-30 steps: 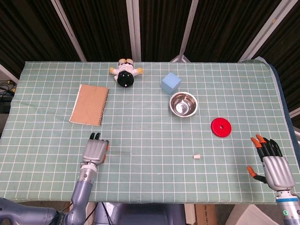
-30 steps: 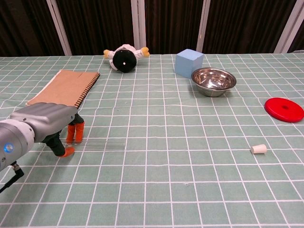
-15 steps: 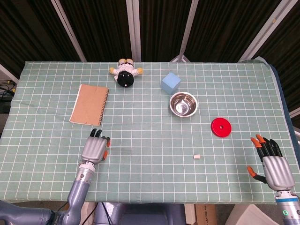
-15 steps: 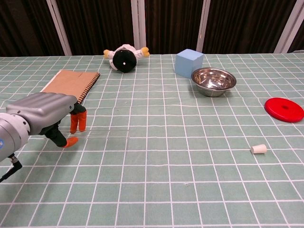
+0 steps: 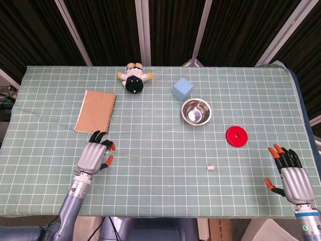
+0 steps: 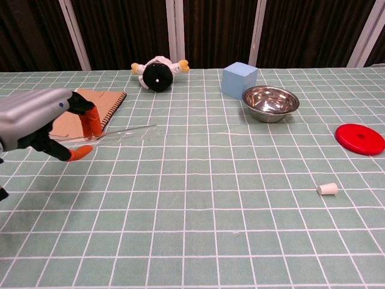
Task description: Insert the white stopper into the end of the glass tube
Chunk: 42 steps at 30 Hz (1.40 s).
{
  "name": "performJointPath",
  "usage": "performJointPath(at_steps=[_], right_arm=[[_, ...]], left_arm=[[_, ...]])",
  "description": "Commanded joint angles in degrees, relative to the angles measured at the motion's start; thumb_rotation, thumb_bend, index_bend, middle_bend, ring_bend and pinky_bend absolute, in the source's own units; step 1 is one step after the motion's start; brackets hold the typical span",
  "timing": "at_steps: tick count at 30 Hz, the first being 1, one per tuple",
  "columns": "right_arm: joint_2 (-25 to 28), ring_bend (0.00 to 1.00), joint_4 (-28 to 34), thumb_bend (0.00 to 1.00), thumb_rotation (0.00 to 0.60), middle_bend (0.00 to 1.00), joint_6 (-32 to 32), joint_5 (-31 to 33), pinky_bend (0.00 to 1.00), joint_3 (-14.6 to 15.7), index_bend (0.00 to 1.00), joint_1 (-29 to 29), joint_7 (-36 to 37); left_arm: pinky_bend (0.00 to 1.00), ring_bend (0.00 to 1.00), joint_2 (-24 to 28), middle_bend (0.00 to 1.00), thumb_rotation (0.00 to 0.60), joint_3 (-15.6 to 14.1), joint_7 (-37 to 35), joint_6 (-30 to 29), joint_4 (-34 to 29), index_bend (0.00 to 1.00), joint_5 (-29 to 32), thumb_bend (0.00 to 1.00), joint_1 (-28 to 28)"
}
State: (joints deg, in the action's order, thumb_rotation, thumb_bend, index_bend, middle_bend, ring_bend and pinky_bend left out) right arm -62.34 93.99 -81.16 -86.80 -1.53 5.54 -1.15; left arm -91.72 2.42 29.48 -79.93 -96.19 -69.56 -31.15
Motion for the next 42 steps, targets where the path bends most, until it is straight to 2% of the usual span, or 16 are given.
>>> performJointPath(at_steps=[1,13,20,22,27,36,42], right_arm=[[0.1,0.0,0.1,0.32,0.6,0.0,-0.1,0.0,0.0,0.0,0.0,-0.1,0.1],[-0.7,0.0,0.3,0.32,0.6,0.0,0.5,-0.3,0.0,0.2,0.0,0.4,-2.9],[-1.4,0.0,0.4,0.32,0.6,0.0,0.6,-2.0,0.0,0.3,0.0,1.1,-3.7],[-1.6,0.0,0.7,0.32,0.6,0.01,1.2,-2.5,0.0,0.5,0.03,1.6,-3.6],[-2.6,0.0,1.3,0.32,0.6,0.09,3.7,-4.0,0.0,0.6,0.2,3.8,-4.9],[-8.4,0.04,1.6,0.32,0.6,0.14,12.1,-3.0,0.01,0.5,0.33,8.8,-13.8],[-12.8,0.05,0.8,0.32,0.6,0.15,14.3,-2.1,0.02,0.3,0.38,10.6,-17.9]], left_arm=[[0.12,0.15,3.3,0.52,0.6,-0.2,-4.8,-1.4,-0.4,0.54,-2.1,0.67,2.4],[0.12,0.15,10.3,0.52,0.6,0.1,-14.1,-2.1,-2.4,0.55,-7.0,0.67,5.8],[0.12,0.15,12.2,0.52,0.6,0.1,-17.1,-1.0,-2.0,0.55,-10.1,0.67,5.9],[0.12,0.15,12.3,0.52,0.6,0.5,-17.2,-0.7,-2.0,0.55,-10.4,0.67,5.8],[0.12,0.15,12.2,0.52,0.6,1.9,-16.2,0.3,-2.0,0.55,-10.1,0.67,5.3],[0.12,0.15,11.5,0.52,0.6,3.7,-14.0,1.9,-2.4,0.55,-9.0,0.67,4.7],[0.12,0.15,11.3,0.52,0.6,4.2,-13.7,2.7,-1.9,0.55,-8.6,0.67,4.7]])
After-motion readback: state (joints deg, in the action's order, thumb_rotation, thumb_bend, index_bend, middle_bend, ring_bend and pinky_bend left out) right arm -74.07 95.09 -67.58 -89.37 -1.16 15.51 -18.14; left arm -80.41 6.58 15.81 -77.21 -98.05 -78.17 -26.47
